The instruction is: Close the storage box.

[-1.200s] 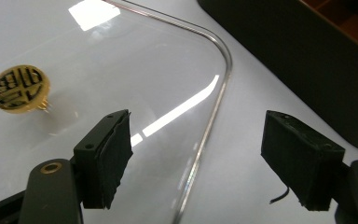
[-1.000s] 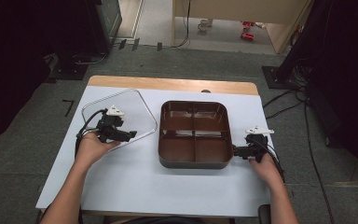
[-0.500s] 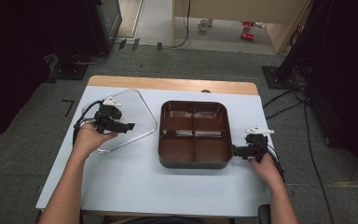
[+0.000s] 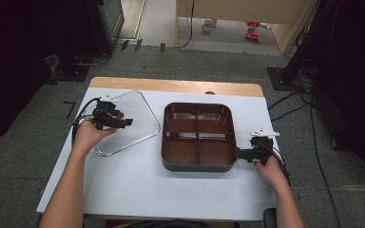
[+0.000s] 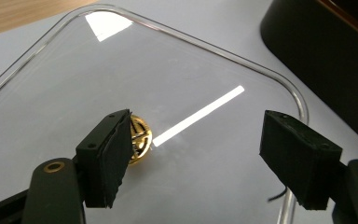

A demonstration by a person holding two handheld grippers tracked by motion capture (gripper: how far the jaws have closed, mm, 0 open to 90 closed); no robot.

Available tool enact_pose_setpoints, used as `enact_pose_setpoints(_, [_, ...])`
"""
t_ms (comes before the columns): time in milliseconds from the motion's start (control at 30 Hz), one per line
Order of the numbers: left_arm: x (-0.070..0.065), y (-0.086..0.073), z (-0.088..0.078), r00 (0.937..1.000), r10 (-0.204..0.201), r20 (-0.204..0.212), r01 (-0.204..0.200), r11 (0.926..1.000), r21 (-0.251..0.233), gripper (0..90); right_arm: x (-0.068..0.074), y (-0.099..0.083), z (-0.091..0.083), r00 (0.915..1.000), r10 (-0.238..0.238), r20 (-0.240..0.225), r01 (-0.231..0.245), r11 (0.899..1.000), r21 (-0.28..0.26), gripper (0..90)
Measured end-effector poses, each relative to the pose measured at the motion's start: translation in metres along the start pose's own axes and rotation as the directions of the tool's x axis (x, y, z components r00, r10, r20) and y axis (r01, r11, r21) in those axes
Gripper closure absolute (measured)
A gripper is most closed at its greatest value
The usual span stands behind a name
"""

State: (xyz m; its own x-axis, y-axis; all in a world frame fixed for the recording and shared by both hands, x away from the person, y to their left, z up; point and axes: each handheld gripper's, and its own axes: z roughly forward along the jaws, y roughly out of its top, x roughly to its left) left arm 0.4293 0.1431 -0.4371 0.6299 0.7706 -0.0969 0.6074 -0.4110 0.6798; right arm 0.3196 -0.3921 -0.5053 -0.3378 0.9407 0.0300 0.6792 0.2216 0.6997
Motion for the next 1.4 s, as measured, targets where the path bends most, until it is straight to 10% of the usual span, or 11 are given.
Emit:
enact_pose_setpoints(533, [0.026,-0.013,0.021,0.9946,-0.038,-0.096,0.038,0.9993,-0.005,37.8,0.000,0.000,0.000,1.0000,0.000,0.000,0.000,1.000,0.000,0.0])
enact_pose_setpoints(933, [0.029,-0.017,0.030,0.9936,-0.070,-0.089,0.070,0.9976,-0.002,58.0,0.000,0.000,0.000,1.0000,0.000,0.000,0.000,1.000,-0.001,0.0])
enact_pose_setpoints(1400, [0.026,-0.013,0.027,0.9932,-0.073,-0.091,0.076,0.9967,0.028,59.3,0.000,0.000,0.000,1.0000,0.000,0.000,0.000,1.000,-0.001,0.0])
